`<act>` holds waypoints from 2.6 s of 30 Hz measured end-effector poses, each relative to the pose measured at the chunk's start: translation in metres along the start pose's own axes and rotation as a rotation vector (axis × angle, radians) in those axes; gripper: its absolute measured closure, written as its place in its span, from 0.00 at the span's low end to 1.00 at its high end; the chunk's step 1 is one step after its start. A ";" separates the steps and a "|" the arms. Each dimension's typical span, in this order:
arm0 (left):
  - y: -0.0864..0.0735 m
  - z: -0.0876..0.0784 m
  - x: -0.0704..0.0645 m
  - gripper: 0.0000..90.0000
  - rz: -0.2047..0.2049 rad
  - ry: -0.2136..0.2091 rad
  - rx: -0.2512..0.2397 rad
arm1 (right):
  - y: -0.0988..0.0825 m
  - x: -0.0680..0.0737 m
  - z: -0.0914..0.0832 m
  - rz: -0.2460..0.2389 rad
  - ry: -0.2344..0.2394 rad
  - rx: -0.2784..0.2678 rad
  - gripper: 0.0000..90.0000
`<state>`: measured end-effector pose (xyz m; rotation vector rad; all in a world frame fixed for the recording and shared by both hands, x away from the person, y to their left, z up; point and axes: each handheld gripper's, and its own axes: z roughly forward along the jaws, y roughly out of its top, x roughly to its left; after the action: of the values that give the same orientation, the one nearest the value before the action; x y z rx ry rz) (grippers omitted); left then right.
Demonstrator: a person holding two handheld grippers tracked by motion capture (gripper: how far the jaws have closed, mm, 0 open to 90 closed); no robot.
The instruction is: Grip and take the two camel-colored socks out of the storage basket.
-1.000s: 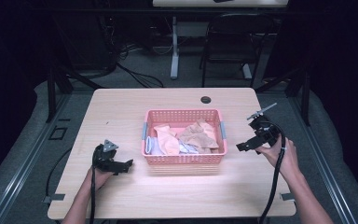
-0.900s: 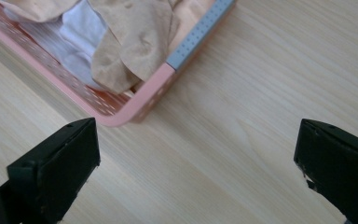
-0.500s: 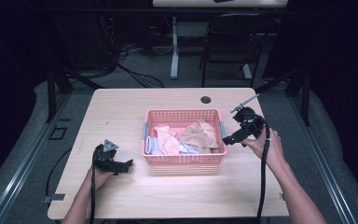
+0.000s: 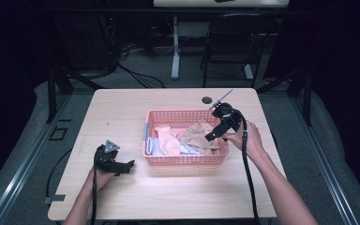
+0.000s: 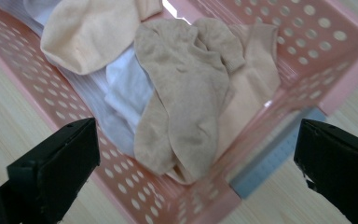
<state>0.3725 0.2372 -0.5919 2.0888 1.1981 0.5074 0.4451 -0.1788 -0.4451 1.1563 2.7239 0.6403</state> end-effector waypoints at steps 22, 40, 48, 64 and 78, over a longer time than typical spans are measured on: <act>0.000 0.000 0.000 0.00 0.003 -0.002 0.001 | 0.029 0.012 0.065 -0.013 0.022 0.130 0.17; 0.000 0.000 0.000 0.00 0.004 -0.002 0.001 | 0.030 0.007 0.090 -0.010 -0.134 0.219 0.95; 0.000 0.000 0.000 0.00 0.004 -0.002 0.001 | 0.028 0.006 0.071 0.007 -0.125 0.161 0.95; 0.000 0.000 0.000 0.00 0.004 -0.002 0.001 | 0.027 0.000 0.035 0.043 -0.094 0.056 0.95; 0.000 0.000 0.000 0.00 0.000 -0.001 0.000 | 0.031 0.003 -0.004 0.037 -0.086 0.012 0.95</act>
<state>0.3723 0.2372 -0.5919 2.0890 1.1974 0.5070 0.4623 -0.1587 -0.4282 1.2110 2.6443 0.5654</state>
